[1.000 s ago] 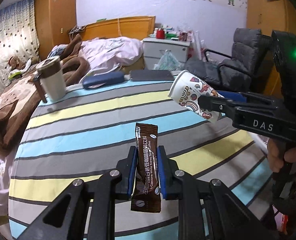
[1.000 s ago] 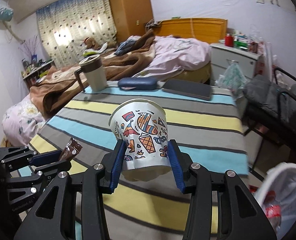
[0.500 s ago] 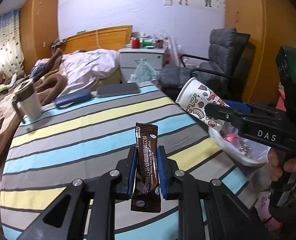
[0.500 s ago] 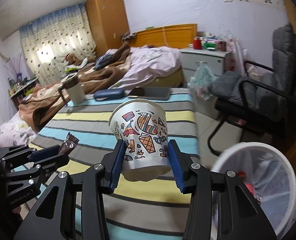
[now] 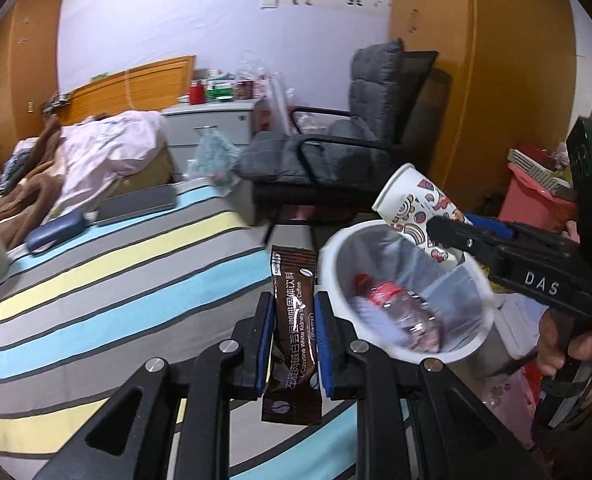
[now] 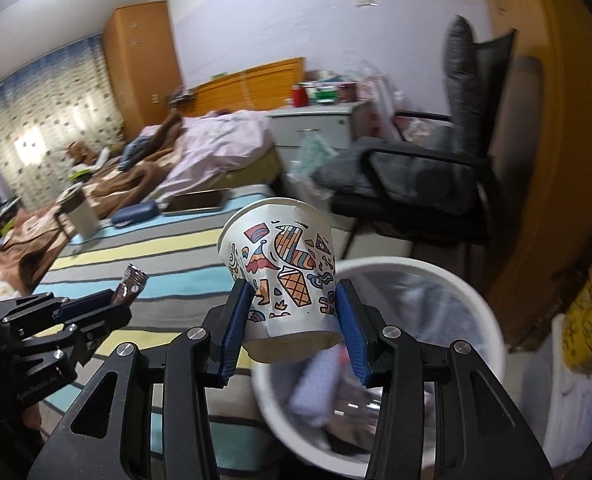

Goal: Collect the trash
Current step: 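Carry the wrapper and paper cup with both tools over the white bin, then open both tools to drop the wrapper and cup into the bin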

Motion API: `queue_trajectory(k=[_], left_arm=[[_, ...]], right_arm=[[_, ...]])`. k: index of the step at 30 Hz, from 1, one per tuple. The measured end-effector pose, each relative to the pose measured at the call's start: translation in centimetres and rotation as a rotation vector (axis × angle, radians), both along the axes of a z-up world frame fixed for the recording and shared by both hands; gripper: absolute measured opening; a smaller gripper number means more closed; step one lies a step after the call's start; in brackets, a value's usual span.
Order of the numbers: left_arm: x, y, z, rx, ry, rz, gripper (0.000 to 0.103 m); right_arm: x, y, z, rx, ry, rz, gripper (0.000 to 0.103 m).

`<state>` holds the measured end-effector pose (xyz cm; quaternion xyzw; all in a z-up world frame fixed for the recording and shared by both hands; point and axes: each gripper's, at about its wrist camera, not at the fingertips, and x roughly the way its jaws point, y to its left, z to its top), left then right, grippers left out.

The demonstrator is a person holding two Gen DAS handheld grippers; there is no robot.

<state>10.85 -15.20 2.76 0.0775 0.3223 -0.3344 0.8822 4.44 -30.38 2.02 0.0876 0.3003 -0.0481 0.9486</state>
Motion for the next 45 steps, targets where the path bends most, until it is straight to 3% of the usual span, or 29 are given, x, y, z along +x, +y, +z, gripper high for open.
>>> queue_trajectory(k=[13,25,28,30,31,35,45], left_arm=[[-0.2,-6.8,-1.3,0.012,0.047,-0.105,0.022],[-0.3,-9.4,-2.9,0.04,0.067,-0.103,0.023],[-0.3,-9.6,-3.0,0.055,0.054,-0.087,0.031],[-0.2,-9.6,-3.0,0.05,0.063,-0.089,0.048],[-0.2,-9.5,-3.0,0.044,0.064,-0.09,0.05],[-0.2,-9.5,-2.9,0.051,0.053,-0.077,0.055],[-1.0,-8.2,-2.3,0.042,0.025,-0.025,0.06]], right_arm=[[-2.3,-5.0,-1.7,-0.012,0.071,-0.16,0.046],[-2.1,-7.0,-3.6,-0.009,0.144,-0.191,0.047],[-2.0,-7.1,-3.6,-0.012,0.15,-0.18,0.047],[-2.0,-7.2,-3.6,-0.019,0.149,-0.185,0.047],[-2.0,-7.2,-3.5,-0.02,0.149,-0.187,0.048],[-2.1,-7.3,-3.4,-0.018,0.145,-0.195,0.055],[-2.8,-6.1,-2.8,-0.037,0.119,-0.183,0.055]])
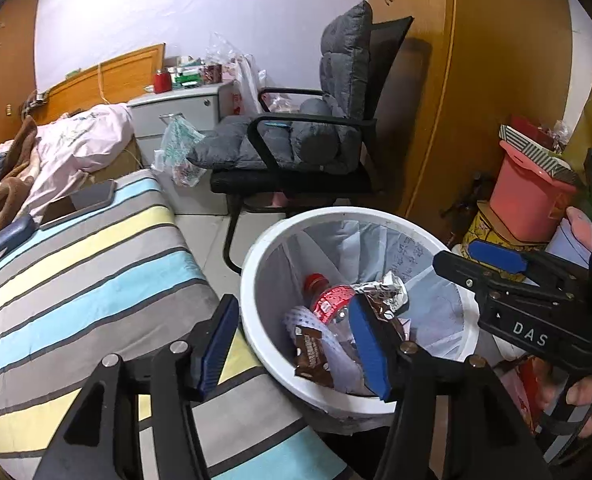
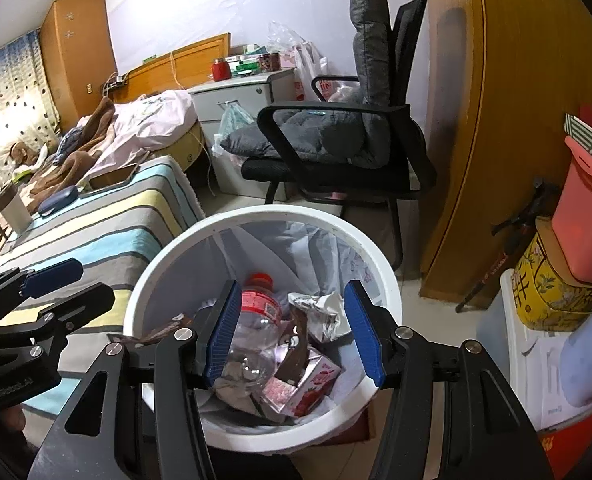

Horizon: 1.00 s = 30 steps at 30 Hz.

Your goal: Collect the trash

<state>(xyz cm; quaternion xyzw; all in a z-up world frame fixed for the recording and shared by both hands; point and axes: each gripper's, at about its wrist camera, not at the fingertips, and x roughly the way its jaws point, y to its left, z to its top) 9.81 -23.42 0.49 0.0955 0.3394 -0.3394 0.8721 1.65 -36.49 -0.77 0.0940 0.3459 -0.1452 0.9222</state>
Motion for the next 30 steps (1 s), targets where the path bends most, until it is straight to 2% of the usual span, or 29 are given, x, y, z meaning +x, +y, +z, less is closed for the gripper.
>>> queue_trajectory(k=[3,19,30], left_arm=[[-0.4,0.7,0.3,-0.003,-0.013,0.029,0.065],[-5.4,4.5,0.4,0.002,-0.105,0.129,0.066],[-8.0,5.9,0.8,-0.01,-0.165,0.162,0.066]], right_arm=[[-0.3,0.5,0.2,-0.008,-0.009,0.005,0.055],[-5.2,4.8,1.4,-0.069,-0.121,-0.047,0.055],[-7.5,6.3,0.9,-0.061,-0.157,-0.088,0.055]])
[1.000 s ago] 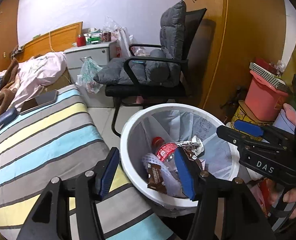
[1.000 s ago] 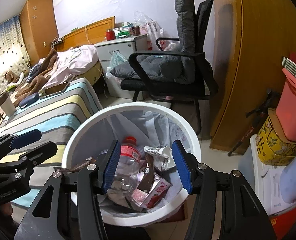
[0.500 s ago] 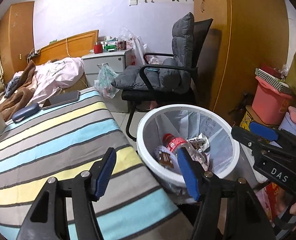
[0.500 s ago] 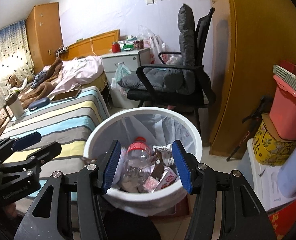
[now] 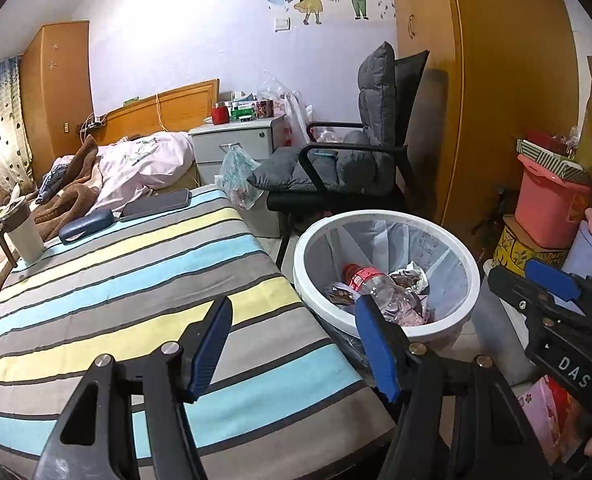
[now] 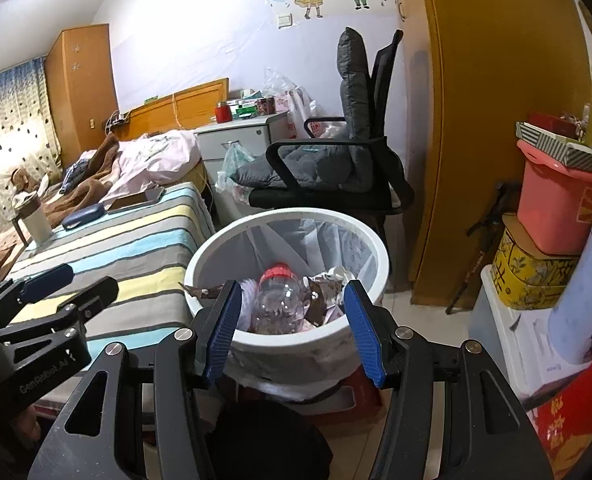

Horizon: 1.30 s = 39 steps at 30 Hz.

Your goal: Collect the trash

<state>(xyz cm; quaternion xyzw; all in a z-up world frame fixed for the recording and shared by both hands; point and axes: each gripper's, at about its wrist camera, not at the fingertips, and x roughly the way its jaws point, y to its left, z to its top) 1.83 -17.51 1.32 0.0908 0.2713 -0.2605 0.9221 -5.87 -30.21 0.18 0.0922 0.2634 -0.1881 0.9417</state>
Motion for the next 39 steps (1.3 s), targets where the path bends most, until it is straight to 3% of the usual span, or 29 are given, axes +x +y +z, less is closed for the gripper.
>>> queue_trajectory(k=[39], left_arm=[[-1.1,1.0,0.3,-0.036,0.003,0.005,0.066]], right_arm=[[-0.9,1.6,0.2,-0.008,-0.018,0.009,0.055]])
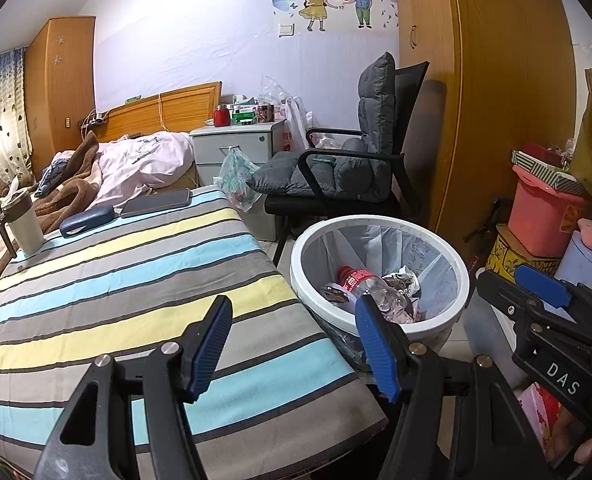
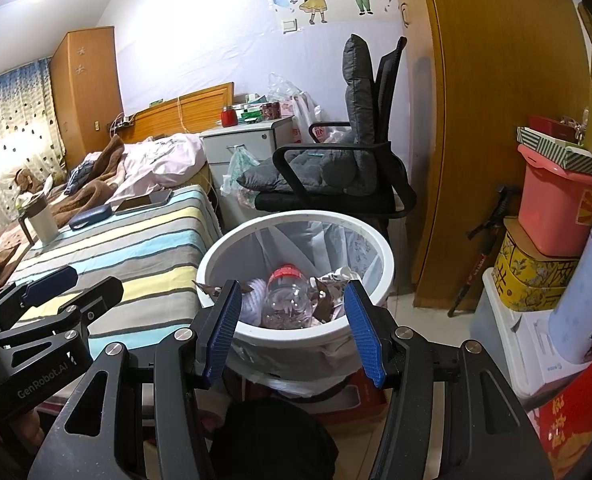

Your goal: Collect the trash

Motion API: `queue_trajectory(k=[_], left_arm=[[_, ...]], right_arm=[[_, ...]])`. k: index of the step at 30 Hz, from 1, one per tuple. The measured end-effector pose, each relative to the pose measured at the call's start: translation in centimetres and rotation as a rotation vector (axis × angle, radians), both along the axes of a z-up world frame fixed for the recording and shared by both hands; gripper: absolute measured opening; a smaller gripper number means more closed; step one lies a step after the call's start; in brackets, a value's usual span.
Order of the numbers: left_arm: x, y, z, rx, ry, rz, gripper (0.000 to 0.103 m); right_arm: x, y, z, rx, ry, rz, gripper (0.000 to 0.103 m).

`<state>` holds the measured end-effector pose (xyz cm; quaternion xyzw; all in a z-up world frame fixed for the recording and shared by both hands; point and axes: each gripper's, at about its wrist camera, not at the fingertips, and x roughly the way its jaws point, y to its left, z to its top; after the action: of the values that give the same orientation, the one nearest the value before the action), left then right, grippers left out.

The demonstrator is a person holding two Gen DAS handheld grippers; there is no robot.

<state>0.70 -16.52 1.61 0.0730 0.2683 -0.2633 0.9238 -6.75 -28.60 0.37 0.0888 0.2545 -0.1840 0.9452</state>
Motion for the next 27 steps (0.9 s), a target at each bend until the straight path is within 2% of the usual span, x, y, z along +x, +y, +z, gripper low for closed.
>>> queue_trajectory(k=[27], left_arm=[[0.14,0.07,-0.07,-0.006,0.005,0.007,0.066]], right_arm=[[0.07,0.13,-0.04,-0.002,0.0,0.001,0.055]])
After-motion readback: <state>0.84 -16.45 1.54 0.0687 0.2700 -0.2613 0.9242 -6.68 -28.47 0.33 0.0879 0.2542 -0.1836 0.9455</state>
